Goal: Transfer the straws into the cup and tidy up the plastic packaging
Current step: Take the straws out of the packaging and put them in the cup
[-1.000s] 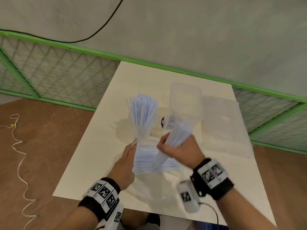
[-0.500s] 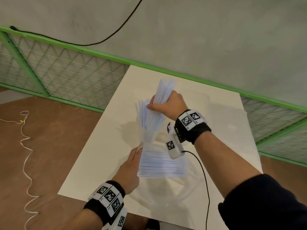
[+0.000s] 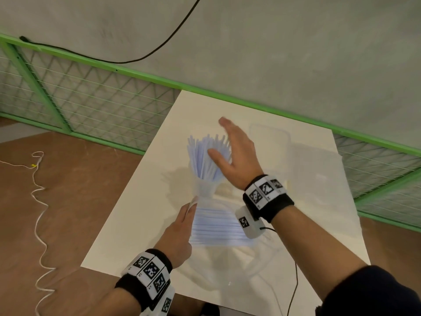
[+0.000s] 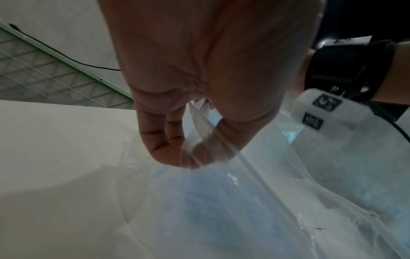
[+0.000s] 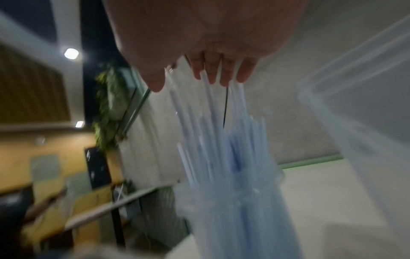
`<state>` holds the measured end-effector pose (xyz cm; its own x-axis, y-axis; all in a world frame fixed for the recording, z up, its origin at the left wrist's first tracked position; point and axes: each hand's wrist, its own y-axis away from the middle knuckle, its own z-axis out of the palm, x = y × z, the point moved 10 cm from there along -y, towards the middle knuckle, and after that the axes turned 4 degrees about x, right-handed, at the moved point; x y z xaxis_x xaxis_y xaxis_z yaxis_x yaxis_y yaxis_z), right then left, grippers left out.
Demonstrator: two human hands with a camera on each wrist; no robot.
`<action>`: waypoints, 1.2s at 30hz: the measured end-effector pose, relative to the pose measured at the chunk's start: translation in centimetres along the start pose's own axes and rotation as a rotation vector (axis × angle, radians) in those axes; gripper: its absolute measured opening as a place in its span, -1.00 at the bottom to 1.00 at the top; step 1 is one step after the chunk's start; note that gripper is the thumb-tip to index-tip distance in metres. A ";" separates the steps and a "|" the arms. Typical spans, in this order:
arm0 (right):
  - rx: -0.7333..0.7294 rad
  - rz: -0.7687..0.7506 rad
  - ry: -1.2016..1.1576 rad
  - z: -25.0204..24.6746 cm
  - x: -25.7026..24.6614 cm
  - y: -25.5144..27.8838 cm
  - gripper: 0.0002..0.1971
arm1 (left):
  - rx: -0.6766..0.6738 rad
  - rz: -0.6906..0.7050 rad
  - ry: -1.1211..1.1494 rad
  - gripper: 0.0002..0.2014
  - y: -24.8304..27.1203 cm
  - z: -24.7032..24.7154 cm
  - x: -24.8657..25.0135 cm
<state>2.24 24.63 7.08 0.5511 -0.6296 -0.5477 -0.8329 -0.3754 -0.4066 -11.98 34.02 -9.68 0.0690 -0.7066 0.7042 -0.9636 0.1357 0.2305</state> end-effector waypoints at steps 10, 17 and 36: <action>-0.073 -0.107 0.279 3.1 0.7 1.9 -0.35 | 0.026 0.027 0.009 0.00 0.2 -0.2 0.4; 0.035 -0.112 0.169 2.3 1.2 0.5 -0.54 | 0.030 0.038 0.020 0.01 0.3 -0.4 0.2; 0.078 -0.124 0.205 0.5 -0.7 -0.2 -0.65 | 0.020 0.011 0.009 0.00 0.3 -0.8 0.0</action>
<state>2.05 25.45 7.16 0.6200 -0.7102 -0.3334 -0.7491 -0.4094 -0.5208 -12.02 34.58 -9.11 0.0605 -0.6990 0.7126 -0.9692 0.1295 0.2093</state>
